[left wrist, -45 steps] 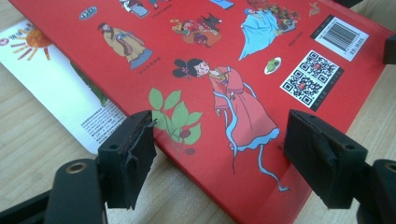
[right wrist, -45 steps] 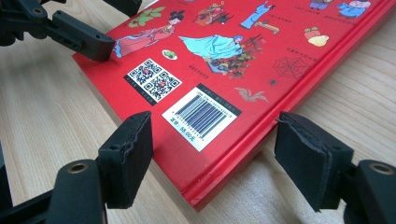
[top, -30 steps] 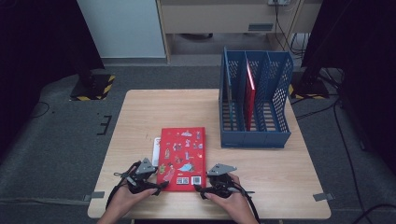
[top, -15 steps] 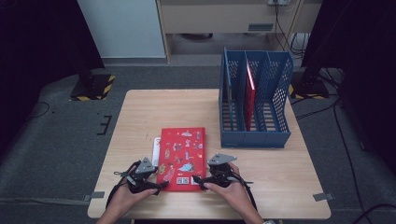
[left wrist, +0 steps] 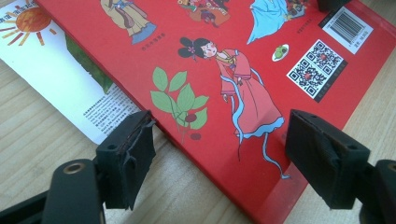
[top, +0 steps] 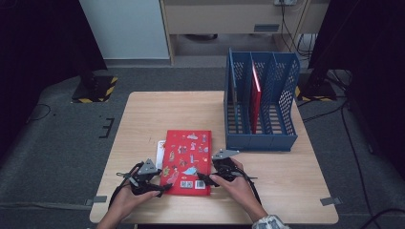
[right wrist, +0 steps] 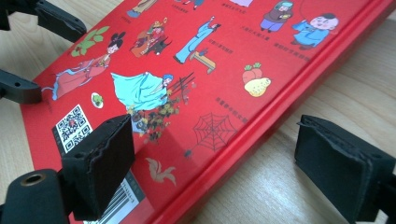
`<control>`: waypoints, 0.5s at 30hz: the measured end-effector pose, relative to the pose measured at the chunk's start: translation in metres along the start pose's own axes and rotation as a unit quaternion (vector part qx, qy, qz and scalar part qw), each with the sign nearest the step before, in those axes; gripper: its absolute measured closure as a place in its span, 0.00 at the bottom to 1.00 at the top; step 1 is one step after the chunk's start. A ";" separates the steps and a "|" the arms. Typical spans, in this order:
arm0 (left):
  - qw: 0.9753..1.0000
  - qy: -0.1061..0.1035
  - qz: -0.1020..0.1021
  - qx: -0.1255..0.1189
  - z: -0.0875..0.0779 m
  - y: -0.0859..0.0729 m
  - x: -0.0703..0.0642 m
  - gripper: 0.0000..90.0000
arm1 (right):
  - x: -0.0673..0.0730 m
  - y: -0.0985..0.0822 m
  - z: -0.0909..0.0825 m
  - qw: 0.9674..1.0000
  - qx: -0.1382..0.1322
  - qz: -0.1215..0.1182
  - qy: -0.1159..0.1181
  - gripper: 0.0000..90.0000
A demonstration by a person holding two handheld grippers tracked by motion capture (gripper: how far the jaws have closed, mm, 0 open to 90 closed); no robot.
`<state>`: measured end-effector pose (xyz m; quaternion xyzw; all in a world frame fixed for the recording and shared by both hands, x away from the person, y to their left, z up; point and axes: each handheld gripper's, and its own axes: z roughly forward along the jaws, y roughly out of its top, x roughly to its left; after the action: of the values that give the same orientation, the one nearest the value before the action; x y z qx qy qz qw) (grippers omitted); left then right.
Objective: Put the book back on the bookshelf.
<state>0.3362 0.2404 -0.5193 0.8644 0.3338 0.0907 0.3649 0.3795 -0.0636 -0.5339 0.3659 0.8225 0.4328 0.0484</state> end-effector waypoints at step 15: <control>1.000 -0.025 -0.009 0.001 0.002 0.001 0.009 0.26 | -0.002 0.003 0.008 1.000 -0.002 0.006 0.011 0.11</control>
<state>0.3445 0.2447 -0.5215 0.8636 0.3326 0.0657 0.3732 0.3856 -0.0580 -0.5376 0.3660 0.8198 0.4388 0.0374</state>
